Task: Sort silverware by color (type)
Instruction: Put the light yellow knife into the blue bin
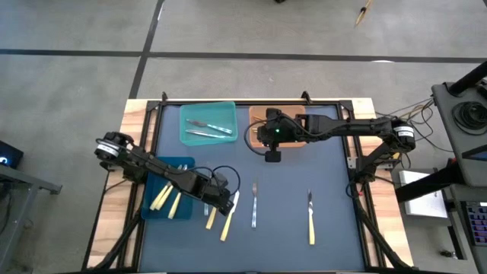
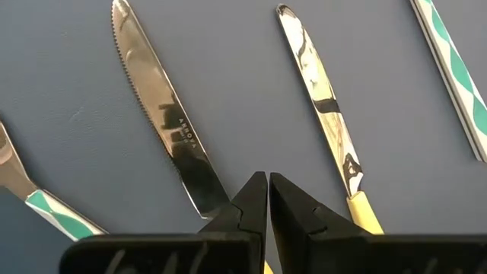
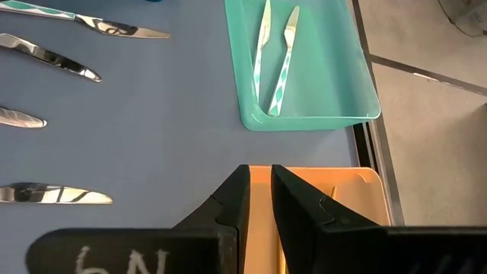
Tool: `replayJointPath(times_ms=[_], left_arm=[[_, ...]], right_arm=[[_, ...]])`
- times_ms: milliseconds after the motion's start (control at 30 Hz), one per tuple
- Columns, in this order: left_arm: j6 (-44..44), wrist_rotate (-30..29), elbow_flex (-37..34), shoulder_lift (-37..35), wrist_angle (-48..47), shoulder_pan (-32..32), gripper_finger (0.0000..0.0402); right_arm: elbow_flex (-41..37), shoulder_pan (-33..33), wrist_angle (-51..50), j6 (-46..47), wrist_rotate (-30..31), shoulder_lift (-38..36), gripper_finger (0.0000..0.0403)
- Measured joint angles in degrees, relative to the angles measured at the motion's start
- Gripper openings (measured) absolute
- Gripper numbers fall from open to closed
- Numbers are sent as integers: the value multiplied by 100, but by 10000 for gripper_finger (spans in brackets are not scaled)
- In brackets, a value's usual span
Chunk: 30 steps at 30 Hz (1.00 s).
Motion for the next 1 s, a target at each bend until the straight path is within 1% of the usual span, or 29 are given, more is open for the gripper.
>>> replayJointPath(times_ms=[700, 800, 1000], left_arm=[[4, 45, -4, -17, -97, 0, 3], [4, 45, -6, -17, -99, 0, 19], [4, 47, -7, -17, -129, 0, 71]], right_arm=[[-131, 0, 13, 2, 2, 0, 47], [-155, 0, 25, 2, 2, 0, 47], [-183, 0, 51, 2, 2, 0, 47]])
